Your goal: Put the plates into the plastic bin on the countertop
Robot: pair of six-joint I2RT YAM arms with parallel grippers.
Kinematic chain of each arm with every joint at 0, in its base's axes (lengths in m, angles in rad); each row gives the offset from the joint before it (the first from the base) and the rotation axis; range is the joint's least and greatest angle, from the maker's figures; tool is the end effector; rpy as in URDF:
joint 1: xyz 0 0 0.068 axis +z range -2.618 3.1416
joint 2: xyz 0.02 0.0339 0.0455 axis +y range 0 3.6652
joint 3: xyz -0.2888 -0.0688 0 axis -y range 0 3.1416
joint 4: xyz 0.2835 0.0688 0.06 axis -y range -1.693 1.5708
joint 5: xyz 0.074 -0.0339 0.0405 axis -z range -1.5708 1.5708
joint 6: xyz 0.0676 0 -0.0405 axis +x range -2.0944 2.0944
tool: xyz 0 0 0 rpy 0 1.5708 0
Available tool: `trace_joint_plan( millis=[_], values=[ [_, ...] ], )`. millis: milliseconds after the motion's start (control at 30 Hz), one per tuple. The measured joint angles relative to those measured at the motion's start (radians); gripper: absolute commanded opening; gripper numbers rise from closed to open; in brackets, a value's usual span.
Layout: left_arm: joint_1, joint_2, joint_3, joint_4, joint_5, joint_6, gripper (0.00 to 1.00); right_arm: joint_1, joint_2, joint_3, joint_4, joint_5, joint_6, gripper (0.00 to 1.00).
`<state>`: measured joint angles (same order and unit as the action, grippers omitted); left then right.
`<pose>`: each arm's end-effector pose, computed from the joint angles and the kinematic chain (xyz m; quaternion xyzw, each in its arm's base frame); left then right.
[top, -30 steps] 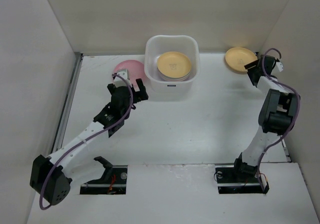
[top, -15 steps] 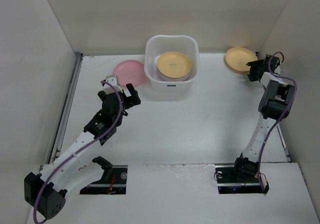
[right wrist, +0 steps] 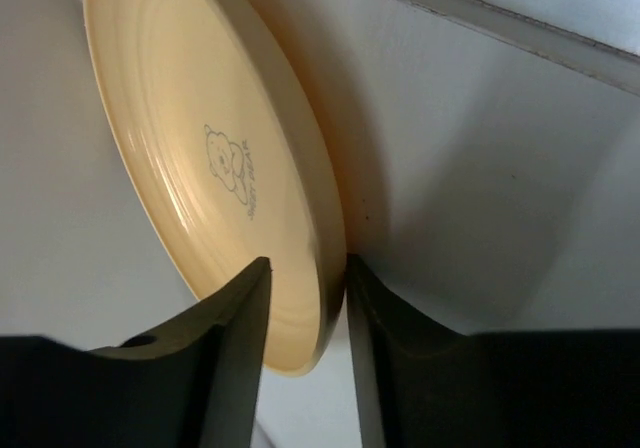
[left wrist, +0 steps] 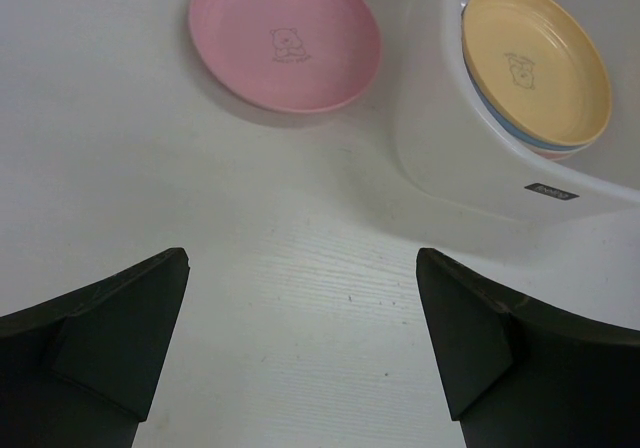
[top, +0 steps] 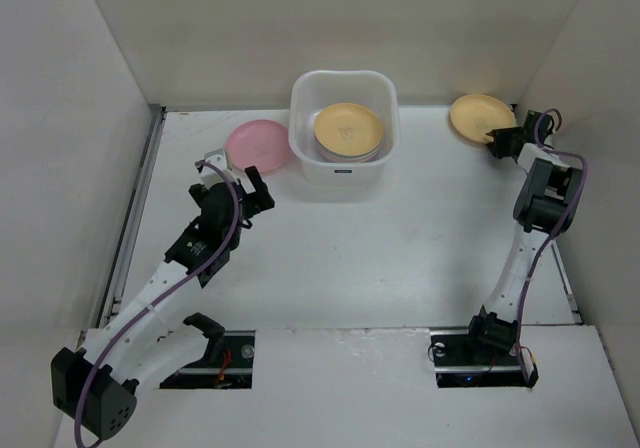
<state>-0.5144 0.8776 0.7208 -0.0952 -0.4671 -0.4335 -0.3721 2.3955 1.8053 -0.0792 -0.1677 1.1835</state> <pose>0.2369 -0.0989 0.3171 -0.1106 0.7740 -0.1093 0.6138 0.5736 -0.2117 0.1143 0.6034 0.6647 0.2406 0.3691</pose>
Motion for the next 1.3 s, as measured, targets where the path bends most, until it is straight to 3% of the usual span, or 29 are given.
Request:
trace_joint_plan(
  millis=[233, 333, 567, 733, 867, 1067, 1300],
  values=[
    [0.013, 0.000, 0.000, -0.021, 0.003, -0.003, 1.00, 0.000, 0.005, 0.000, -0.032, -0.002, 0.022, 0.07],
    [0.016, -0.003, 0.000, -0.029, 0.003, -0.003, 1.00, -0.001, 0.005, 0.001, -0.030, -0.009, 0.029, 0.00],
    [0.027, -0.020, 0.000, -0.039, 0.004, -0.019, 1.00, 0.003, -0.068, -0.137, 0.025, -0.032, 0.021, 0.00],
    [0.031, -0.070, -0.010, -0.040, 0.005, -0.045, 1.00, 0.048, -0.286, -0.397, 0.067, -0.055, -0.020, 0.00],
    [0.031, -0.110, -0.040, -0.043, 0.005, -0.069, 1.00, 0.160, -0.498, -0.500, 0.097, -0.076, -0.092, 0.01],
    [0.032, -0.145, -0.071, -0.085, 0.007, -0.103, 1.00, 0.406, -0.738, -0.485, 0.135, -0.078, -0.242, 0.04],
    [0.034, -0.219, -0.074, -0.132, 0.007, -0.121, 1.00, 0.661, -0.688, -0.247, -0.027, 0.077, -0.494, 0.03]
  ],
)
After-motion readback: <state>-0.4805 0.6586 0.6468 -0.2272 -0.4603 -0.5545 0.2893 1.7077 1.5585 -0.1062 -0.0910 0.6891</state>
